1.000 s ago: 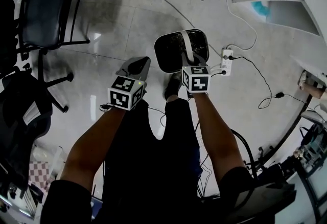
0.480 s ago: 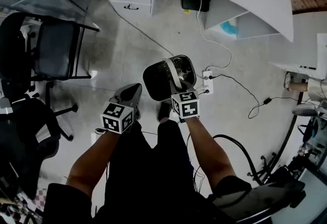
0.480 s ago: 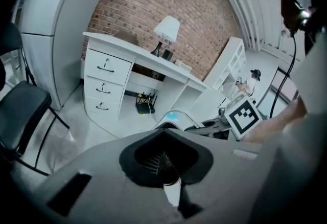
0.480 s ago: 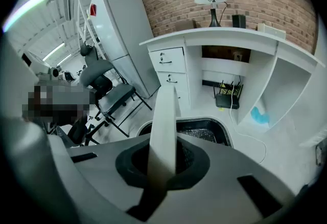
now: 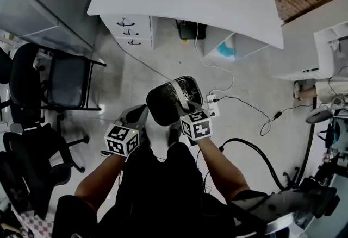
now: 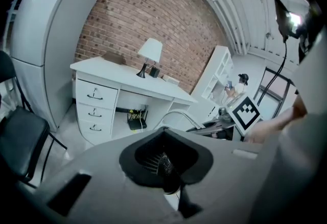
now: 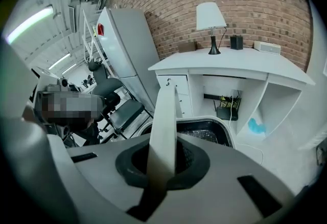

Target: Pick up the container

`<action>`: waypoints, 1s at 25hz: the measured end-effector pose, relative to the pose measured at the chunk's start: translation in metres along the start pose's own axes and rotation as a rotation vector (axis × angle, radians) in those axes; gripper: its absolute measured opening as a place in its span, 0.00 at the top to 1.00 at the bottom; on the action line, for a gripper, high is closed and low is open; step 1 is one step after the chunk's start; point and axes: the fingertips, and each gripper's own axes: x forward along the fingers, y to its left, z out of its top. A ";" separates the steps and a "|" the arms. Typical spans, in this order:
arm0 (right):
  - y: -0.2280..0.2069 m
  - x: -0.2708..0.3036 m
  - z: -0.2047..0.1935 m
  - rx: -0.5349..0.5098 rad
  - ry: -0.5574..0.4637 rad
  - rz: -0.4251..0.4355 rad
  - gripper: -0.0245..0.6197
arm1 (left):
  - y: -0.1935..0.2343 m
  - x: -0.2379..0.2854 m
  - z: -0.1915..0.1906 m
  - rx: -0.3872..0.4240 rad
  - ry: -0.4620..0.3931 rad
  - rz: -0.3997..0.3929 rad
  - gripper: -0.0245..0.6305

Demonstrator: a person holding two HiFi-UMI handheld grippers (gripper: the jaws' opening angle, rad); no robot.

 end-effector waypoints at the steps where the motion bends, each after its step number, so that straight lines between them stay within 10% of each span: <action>1: 0.002 -0.010 0.007 -0.002 -0.010 0.000 0.95 | -0.005 -0.004 0.010 0.012 -0.015 0.000 0.96; 25: 0.040 -0.159 0.081 -0.014 -0.153 -0.044 0.95 | -0.066 -0.098 0.141 0.132 -0.297 0.032 0.96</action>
